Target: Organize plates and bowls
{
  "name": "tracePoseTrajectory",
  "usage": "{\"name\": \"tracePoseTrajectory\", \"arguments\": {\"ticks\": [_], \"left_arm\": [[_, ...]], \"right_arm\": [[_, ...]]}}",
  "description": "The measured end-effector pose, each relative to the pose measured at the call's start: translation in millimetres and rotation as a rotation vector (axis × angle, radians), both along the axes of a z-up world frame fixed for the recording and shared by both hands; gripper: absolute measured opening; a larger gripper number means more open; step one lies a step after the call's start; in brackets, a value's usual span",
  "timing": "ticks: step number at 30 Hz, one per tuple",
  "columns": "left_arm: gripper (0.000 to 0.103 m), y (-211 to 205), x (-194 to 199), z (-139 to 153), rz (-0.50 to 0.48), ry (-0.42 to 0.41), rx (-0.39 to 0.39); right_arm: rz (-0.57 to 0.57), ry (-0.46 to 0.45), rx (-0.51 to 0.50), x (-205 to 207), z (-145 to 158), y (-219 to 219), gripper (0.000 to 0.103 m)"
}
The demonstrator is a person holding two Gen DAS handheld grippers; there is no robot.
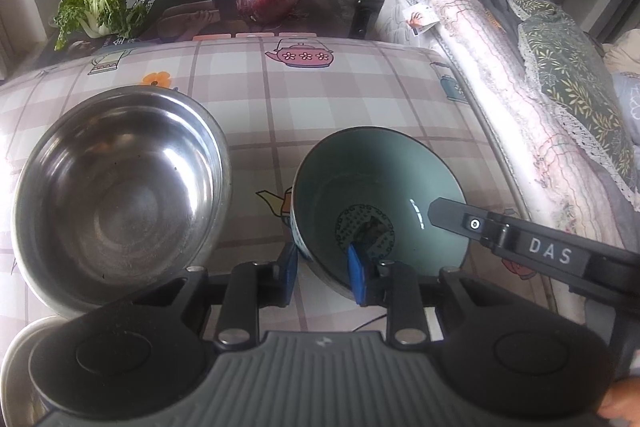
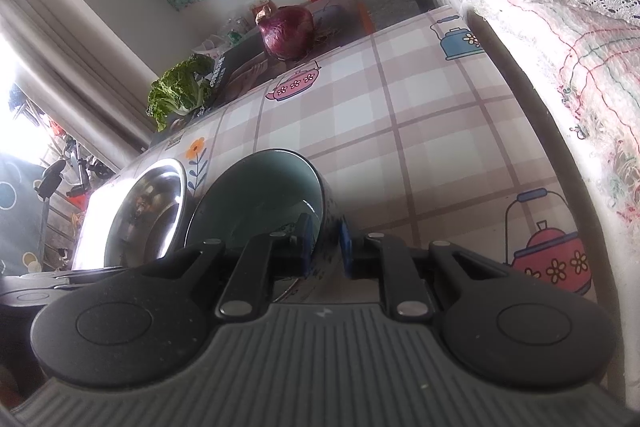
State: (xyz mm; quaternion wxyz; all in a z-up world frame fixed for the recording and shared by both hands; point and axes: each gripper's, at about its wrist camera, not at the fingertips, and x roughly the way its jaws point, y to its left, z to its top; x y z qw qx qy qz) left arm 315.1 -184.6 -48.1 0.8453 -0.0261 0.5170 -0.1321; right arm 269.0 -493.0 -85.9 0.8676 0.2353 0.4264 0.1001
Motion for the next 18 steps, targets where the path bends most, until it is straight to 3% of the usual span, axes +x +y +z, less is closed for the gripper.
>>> {"name": "tracePoseTrajectory", "arguments": {"ticks": [18], "left_arm": [[0.03,-6.9,3.4,-4.0,-0.008,0.019,0.024]], "right_arm": [[-0.007,0.005,-0.01,2.2,-3.1,0.2,0.014]]}}
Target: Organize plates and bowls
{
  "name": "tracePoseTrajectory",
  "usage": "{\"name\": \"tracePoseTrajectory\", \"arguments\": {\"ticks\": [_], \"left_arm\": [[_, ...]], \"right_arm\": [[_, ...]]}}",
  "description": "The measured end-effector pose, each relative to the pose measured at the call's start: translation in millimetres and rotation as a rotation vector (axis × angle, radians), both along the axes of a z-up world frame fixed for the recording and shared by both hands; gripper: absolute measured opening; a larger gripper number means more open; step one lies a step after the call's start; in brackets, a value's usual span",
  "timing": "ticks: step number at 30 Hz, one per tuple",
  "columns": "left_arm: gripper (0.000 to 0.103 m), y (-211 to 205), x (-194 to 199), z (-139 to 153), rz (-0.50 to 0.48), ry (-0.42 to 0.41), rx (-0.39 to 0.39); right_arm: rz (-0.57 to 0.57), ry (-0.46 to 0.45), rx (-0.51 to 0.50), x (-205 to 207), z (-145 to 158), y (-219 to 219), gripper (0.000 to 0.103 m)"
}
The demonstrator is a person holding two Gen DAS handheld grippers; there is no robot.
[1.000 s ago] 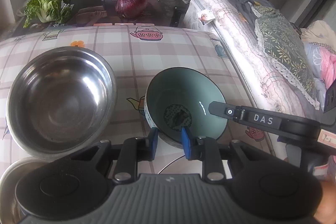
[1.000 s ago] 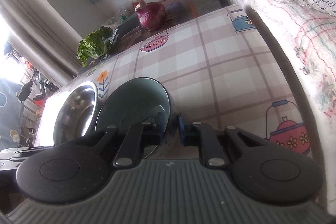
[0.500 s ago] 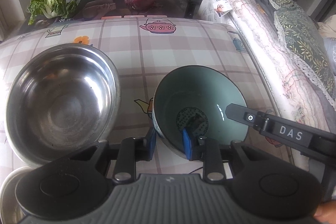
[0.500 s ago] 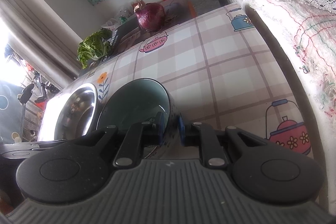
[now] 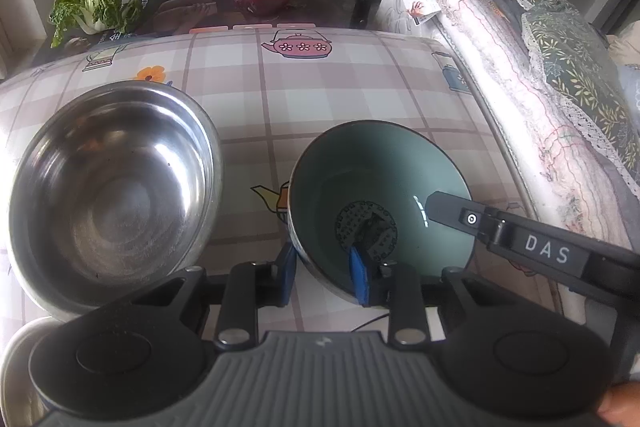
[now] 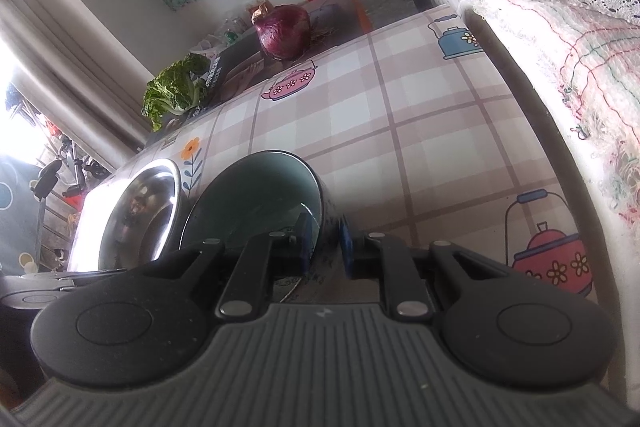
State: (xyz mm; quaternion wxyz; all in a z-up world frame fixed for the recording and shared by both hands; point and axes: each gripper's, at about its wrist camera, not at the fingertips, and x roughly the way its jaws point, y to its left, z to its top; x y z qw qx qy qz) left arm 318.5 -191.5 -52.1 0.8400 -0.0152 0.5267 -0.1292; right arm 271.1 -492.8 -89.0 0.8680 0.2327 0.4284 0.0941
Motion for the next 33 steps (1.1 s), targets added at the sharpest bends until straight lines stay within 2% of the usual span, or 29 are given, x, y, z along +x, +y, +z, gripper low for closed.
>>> {"name": "tracePoseTrajectory", "arguments": {"ticks": [33], "left_arm": [[0.028,-0.5,3.5,-3.1,0.0,0.009,0.002]], "right_arm": [[-0.005,-0.014,-0.01,0.5,0.2,2.5,0.015]]}}
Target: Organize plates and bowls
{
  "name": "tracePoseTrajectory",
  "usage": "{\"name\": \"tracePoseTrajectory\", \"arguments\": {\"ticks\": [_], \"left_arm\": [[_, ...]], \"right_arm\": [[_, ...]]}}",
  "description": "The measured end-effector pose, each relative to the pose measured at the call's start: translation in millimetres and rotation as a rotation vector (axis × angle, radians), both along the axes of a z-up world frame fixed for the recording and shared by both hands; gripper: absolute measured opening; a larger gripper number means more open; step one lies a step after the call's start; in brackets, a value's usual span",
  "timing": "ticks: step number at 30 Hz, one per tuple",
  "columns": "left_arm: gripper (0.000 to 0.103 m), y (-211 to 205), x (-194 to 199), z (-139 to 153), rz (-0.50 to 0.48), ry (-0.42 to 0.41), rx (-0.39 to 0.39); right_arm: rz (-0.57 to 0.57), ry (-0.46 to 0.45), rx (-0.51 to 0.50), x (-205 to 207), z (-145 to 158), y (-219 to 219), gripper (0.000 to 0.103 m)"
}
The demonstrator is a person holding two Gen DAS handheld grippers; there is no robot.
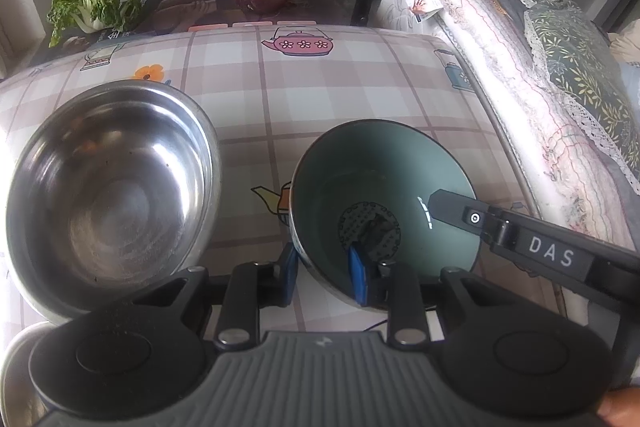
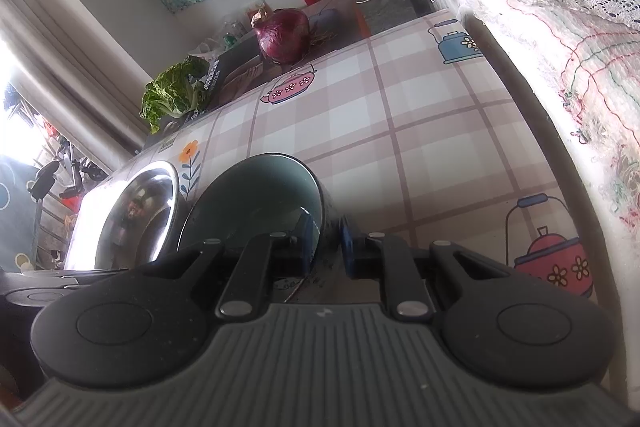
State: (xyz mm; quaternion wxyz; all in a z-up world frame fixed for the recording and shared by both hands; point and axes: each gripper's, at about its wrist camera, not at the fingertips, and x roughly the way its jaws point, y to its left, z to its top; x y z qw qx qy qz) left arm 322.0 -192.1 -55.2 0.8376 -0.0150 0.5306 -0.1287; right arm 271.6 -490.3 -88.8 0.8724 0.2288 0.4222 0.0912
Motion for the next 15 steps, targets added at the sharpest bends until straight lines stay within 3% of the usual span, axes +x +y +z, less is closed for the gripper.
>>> {"name": "tracePoseTrajectory", "arguments": {"ticks": [15], "left_arm": [[0.028,-3.4,5.2,-5.0,0.0,0.007,0.015]], "right_arm": [[-0.006,0.013,0.013,5.7,-7.2,1.9,0.016]]}}
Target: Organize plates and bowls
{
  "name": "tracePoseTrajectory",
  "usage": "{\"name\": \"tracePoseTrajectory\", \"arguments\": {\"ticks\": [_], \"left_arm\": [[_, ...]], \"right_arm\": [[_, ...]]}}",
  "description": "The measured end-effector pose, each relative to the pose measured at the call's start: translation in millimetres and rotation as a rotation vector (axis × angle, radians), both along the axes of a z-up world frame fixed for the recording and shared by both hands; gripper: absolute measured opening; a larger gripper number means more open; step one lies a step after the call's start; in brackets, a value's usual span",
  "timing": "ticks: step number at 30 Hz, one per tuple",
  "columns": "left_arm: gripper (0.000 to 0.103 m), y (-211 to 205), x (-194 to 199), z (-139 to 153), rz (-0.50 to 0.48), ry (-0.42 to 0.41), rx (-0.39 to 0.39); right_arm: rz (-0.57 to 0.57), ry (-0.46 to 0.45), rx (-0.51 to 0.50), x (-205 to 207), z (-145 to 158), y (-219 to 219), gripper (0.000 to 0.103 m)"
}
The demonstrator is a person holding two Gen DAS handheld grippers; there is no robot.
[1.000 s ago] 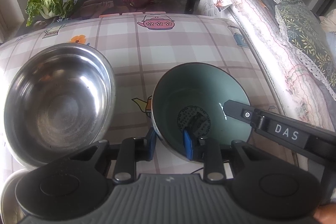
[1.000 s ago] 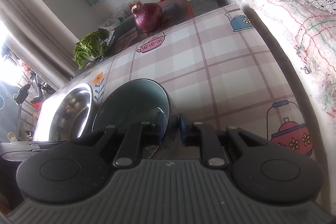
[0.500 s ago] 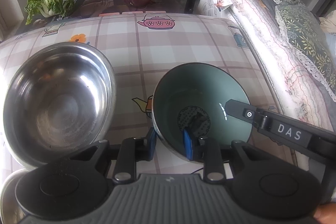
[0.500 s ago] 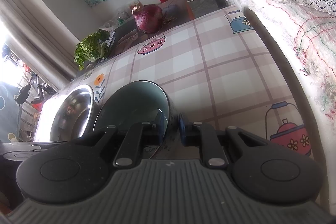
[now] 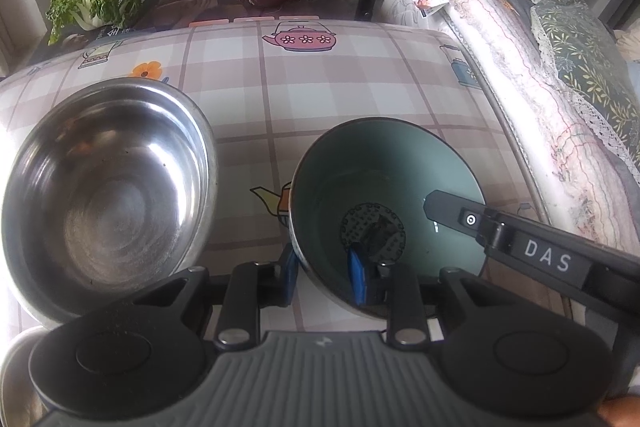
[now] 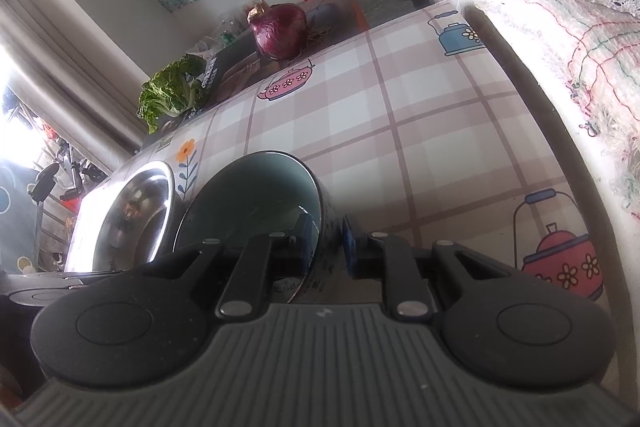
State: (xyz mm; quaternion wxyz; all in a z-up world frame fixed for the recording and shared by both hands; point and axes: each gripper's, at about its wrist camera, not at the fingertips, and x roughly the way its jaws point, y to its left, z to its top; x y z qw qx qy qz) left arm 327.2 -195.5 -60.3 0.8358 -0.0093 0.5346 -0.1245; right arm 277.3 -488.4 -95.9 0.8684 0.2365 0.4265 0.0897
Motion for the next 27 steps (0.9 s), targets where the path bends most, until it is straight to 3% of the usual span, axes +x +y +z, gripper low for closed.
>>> {"name": "tracePoseTrajectory", "arguments": {"ticks": [27], "left_arm": [[0.028,-2,-10,14,-0.023,-0.052,0.0]], "right_arm": [[-0.007,-0.034,-0.018,-5,6,-5,0.015]]}}
